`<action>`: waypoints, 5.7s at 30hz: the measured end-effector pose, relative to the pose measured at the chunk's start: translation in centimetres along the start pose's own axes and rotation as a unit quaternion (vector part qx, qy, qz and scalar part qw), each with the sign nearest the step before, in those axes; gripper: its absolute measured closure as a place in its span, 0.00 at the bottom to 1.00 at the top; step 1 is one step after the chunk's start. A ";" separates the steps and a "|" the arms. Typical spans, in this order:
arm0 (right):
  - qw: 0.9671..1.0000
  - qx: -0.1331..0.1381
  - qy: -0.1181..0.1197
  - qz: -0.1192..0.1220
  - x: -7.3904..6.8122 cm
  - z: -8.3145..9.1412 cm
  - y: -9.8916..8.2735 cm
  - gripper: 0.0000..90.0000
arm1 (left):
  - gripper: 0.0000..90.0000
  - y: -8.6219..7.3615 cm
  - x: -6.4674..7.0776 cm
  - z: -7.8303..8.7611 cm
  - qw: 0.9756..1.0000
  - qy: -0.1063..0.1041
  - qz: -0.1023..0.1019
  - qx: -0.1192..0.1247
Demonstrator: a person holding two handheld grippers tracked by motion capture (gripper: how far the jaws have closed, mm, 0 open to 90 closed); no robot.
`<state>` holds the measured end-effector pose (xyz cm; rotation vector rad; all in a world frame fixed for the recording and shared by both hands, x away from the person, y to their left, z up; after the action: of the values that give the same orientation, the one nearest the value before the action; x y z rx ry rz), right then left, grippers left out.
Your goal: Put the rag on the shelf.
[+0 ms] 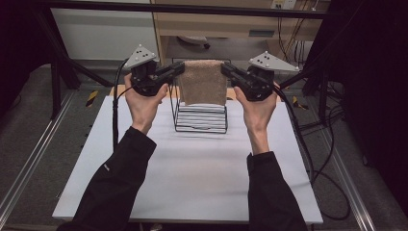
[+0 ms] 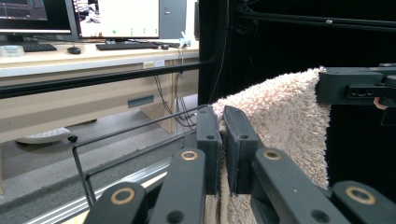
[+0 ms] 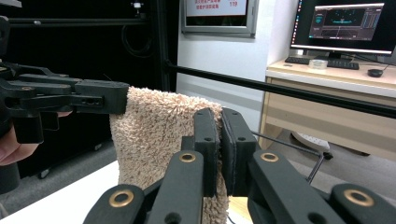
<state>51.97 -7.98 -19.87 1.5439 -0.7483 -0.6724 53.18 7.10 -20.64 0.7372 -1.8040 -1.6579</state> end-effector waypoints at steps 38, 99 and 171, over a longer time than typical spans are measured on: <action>0.999 0.028 -0.025 0.003 3.6 -4.6 2.6 0.95 | 0.95 3.7 -3.2 -4.4 0.999 0.026 -0.023 0.015; 0.999 -0.051 0.013 0.001 2.3 -3.0 -4.7 0.94 | 0.92 -3.9 -2.8 -1.8 0.998 -0.011 -0.037 -0.052; 0.991 -0.114 0.066 0.004 0.3 -0.5 -8.3 0.97 | 1.00 -8.8 -1.4 -1.6 0.987 -0.029 -0.036 -0.155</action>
<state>53.23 -7.39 -28.03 1.3606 -0.5579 -0.6219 55.44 6.35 -29.40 0.6269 -1.5201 -1.9678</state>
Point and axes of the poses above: each handheld gripper's, and its own axes: z roughly backward along the jaws, y roughly out of its top, x roughly to its right, the point moved 10 cm from there along -z, roughly forward along the jaws, and after that the axes turned 11 degrees about x, right-handed, at the moved point
